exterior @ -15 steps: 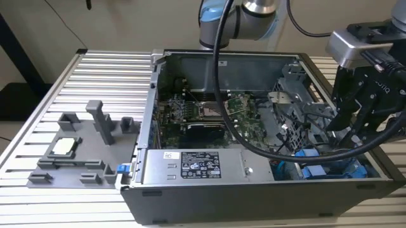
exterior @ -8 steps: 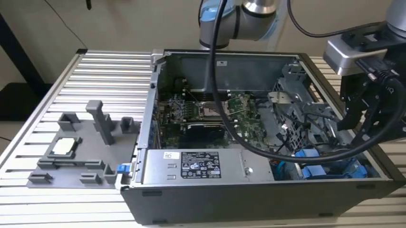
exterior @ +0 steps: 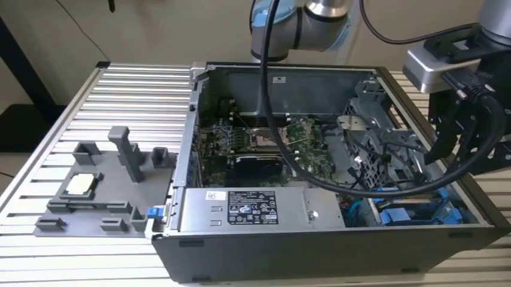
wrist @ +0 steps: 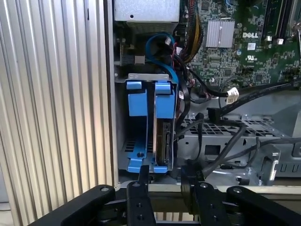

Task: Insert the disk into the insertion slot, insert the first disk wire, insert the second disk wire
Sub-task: 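Insert the first disk wire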

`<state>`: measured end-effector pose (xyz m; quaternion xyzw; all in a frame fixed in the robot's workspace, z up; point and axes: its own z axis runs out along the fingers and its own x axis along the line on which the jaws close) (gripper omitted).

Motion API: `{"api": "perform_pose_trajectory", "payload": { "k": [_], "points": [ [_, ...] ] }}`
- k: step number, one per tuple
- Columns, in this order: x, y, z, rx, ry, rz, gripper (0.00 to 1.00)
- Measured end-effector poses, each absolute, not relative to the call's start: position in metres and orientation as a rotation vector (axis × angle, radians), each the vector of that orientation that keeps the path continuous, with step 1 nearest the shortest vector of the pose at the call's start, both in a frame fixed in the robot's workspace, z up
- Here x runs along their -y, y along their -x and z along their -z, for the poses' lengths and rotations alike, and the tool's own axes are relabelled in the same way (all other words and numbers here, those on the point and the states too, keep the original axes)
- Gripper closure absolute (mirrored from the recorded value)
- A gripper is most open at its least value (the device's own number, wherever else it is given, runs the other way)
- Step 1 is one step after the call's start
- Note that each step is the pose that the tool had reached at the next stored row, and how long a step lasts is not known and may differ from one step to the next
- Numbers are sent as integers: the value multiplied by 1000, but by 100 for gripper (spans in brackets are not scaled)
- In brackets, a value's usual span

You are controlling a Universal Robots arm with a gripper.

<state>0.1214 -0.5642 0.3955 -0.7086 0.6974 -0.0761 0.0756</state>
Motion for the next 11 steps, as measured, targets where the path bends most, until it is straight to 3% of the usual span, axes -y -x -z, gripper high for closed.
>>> {"api": "perform_pose_trajectory", "payload": {
  "k": [11],
  "points": [
    [556, -117, -393, -2065, 2118, 257, 59]
  ]
}}
